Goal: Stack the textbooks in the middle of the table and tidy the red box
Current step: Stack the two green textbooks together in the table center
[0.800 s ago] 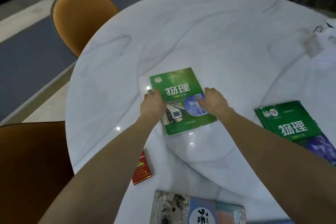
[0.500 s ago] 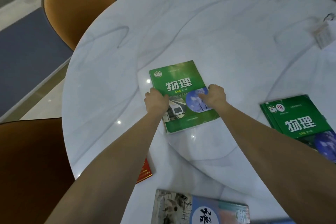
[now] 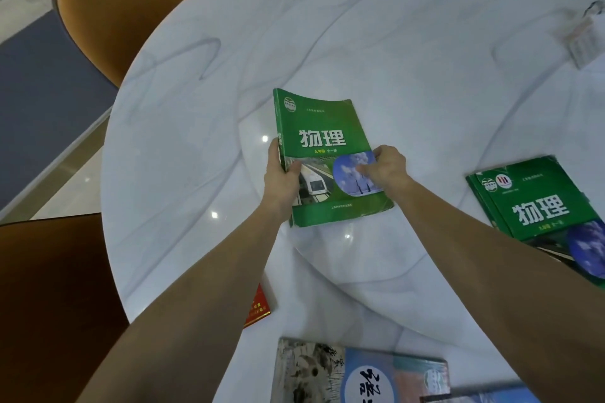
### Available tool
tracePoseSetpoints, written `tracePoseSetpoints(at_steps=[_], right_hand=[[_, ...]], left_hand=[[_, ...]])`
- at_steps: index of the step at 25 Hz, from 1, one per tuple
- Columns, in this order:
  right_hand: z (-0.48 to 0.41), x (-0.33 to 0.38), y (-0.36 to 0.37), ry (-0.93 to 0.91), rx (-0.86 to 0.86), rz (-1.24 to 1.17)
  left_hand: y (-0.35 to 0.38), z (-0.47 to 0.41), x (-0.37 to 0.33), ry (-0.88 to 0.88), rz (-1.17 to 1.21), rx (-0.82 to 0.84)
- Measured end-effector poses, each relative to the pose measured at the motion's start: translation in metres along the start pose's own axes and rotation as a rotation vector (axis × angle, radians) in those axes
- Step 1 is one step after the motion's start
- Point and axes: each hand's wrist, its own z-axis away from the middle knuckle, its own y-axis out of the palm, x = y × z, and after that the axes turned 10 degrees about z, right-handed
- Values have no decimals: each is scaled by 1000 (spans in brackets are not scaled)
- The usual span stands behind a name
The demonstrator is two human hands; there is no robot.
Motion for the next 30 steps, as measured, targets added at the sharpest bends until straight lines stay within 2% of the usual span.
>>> tracePoseSetpoints(at_steps=[6,12,18,24,30], right_hand=[[12,-10,-15,79,98,-521],[44,-34,-33,87,34,-738],[77,-85,-43,184,-97,-818],[96,-125,-43,277,-180,-811],[104,-148,-30,348,-195,-706]], left_hand=[[-10,2,-12,10,191,84],[6,12,-26,-4,66,173],[44,30,-15,32,-145,302],[74,44,10,-10,-236,380],[80,52,32,-30,-341,368]])
